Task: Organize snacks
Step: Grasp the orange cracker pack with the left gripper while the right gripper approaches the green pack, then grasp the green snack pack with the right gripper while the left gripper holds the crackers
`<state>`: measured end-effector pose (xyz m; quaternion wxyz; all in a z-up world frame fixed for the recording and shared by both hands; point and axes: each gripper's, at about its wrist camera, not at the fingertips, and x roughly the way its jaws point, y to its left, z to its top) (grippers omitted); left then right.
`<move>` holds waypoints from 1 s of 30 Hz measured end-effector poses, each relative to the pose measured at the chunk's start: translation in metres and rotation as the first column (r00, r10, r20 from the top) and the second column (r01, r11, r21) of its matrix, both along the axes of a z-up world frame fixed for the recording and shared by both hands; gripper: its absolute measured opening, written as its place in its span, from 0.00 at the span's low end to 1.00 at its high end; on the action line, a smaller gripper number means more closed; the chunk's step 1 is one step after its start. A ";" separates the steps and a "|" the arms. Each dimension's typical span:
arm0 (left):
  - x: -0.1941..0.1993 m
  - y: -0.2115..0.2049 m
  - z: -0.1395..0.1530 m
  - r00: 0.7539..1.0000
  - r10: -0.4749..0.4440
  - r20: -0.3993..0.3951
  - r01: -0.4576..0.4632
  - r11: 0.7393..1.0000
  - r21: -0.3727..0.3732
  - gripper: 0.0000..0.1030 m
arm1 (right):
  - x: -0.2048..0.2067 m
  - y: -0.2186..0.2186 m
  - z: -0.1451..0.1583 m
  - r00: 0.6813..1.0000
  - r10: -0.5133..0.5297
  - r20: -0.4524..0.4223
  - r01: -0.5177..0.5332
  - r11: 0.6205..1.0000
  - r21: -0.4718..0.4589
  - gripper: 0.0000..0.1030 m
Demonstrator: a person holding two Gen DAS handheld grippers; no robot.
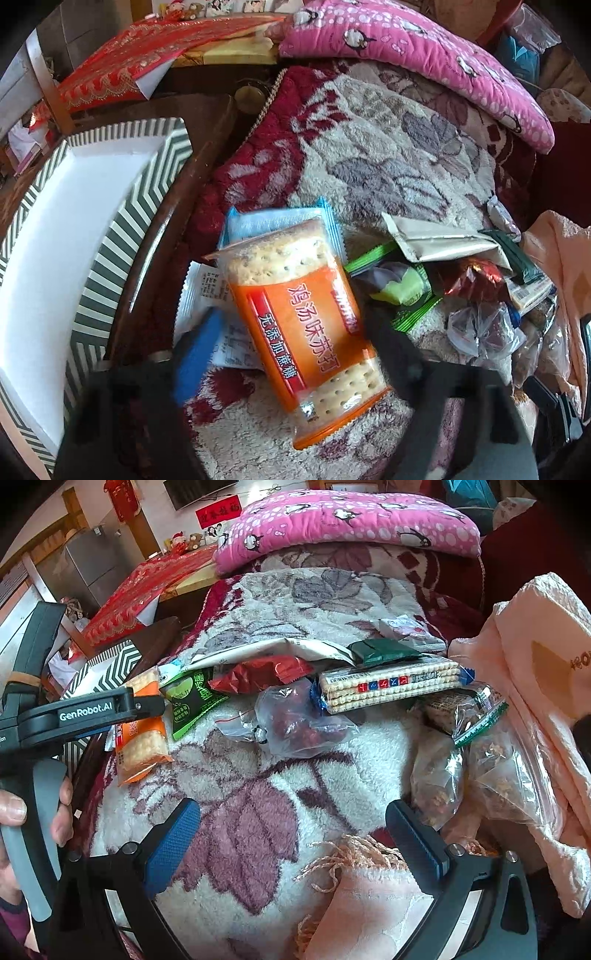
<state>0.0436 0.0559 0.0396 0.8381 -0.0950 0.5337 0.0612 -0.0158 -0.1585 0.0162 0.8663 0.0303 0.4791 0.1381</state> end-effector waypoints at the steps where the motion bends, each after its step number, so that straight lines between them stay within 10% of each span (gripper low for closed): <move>1: 0.000 0.000 0.000 1.000 -0.002 0.004 0.002 1.000 0.007 0.67 | 0.000 -0.001 0.000 1.000 -0.002 -0.002 0.002 1.000 0.001 0.99; 6: -0.002 -0.001 0.003 1.000 -0.025 0.015 0.025 1.000 0.008 0.53 | 0.000 0.000 -0.002 1.000 0.002 -0.008 -0.002 1.000 0.001 0.99; 30: -0.046 0.044 0.041 0.998 -0.036 0.046 0.038 0.999 -0.038 0.50 | 0.016 0.066 0.011 0.982 0.190 -0.012 -0.189 0.982 0.016 0.98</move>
